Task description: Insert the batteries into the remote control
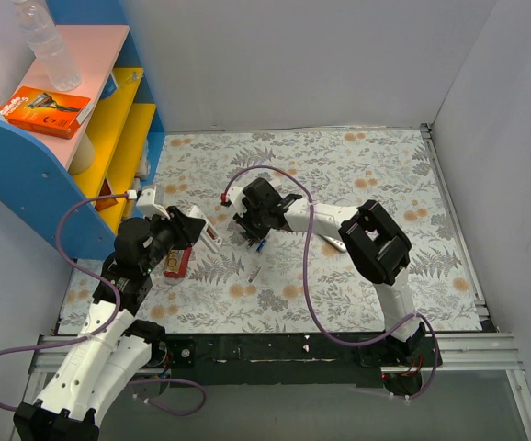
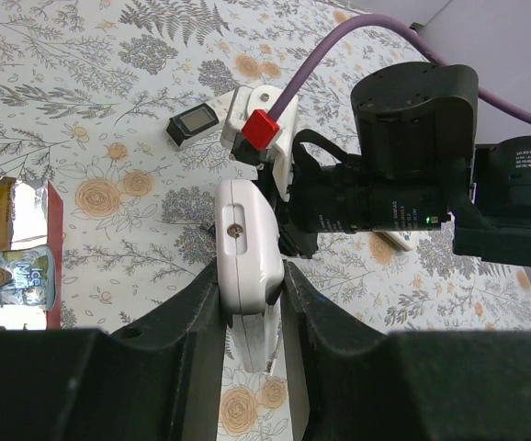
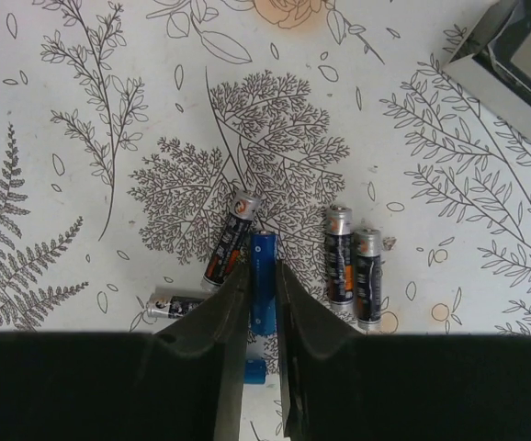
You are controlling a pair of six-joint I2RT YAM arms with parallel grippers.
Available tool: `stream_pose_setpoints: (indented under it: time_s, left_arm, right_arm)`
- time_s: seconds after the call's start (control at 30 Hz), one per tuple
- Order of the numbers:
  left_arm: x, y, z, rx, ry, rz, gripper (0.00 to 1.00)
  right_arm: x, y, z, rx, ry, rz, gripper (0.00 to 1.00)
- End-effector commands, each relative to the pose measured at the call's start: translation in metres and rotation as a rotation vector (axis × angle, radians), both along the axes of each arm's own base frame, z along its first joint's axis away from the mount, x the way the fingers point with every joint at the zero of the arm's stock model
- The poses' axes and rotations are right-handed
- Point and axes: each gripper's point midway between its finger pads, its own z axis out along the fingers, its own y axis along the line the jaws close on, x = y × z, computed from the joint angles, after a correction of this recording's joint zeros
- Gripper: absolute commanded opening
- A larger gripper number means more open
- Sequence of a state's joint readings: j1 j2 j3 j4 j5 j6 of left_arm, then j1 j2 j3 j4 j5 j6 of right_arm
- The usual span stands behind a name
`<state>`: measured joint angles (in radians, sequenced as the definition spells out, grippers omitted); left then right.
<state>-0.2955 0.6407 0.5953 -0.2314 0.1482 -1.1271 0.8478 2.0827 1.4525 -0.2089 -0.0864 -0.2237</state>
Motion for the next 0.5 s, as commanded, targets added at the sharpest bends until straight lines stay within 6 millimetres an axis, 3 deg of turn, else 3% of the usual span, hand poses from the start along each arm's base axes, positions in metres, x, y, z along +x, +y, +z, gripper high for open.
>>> stream_pose_setpoints:
  time_s: [0.0,0.27,0.4,0.47]
  left_arm:
    - [0.002,0.0,0.005,-0.011,-0.025,-0.005,0.0]
    - [0.002,-0.002,0.003,-0.014,-0.019,-0.014,0.0]
    - [0.001,-0.003,0.003,-0.015,-0.018,-0.026,0.0]
    - [-0.001,-0.006,0.003,-0.019,-0.021,-0.04,0.0]
  right_arm:
    - [-0.001,0.01,0.003,-0.006,-0.006,0.039,0.24]
    - [-0.001,0.005,-0.007,-0.06,-0.01,0.039,0.26]
    - [-0.002,0.006,0.0,-0.045,-0.014,0.03,0.17]
    - [0.0,0.009,0.015,0.0,-0.037,0.025,0.12]
